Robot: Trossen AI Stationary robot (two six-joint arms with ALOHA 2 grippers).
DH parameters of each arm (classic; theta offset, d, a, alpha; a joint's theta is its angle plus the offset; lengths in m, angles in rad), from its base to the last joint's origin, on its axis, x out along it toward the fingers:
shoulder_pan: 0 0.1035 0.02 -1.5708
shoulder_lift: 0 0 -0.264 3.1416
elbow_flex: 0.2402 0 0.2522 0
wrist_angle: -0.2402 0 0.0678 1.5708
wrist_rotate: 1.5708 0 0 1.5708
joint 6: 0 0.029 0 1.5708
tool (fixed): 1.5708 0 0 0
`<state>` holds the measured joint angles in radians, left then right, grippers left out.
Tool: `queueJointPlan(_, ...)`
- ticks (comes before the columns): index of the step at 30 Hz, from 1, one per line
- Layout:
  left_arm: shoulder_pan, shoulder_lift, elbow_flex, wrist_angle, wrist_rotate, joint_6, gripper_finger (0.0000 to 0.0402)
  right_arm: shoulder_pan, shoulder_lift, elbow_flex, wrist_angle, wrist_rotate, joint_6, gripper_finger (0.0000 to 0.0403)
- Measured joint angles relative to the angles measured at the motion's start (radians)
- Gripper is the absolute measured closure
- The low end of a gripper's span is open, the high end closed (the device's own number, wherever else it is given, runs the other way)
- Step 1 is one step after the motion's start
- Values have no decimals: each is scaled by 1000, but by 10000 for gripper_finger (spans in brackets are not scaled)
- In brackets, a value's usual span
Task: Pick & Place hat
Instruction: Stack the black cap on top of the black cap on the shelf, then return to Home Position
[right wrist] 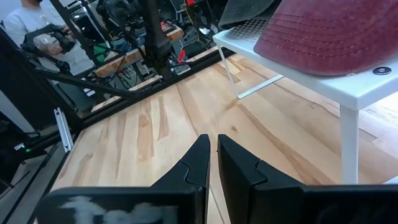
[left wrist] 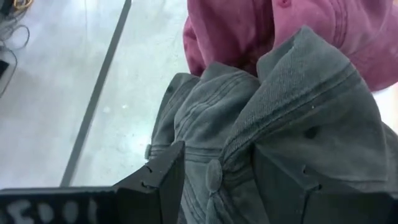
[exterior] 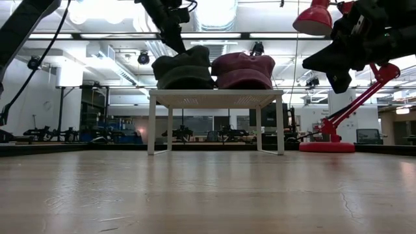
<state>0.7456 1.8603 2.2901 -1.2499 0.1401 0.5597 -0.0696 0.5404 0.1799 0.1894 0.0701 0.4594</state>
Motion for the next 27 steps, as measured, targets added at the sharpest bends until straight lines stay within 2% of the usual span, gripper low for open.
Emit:
queueJointPlan(19,-4,-51,23,-40,-3,-66,219,0,0,-1,-23,-25,9,374)
queueJointPlan(27,-75,-154,-9,-103,25,-255,220,0,0,-1,-20,-18,73,374)
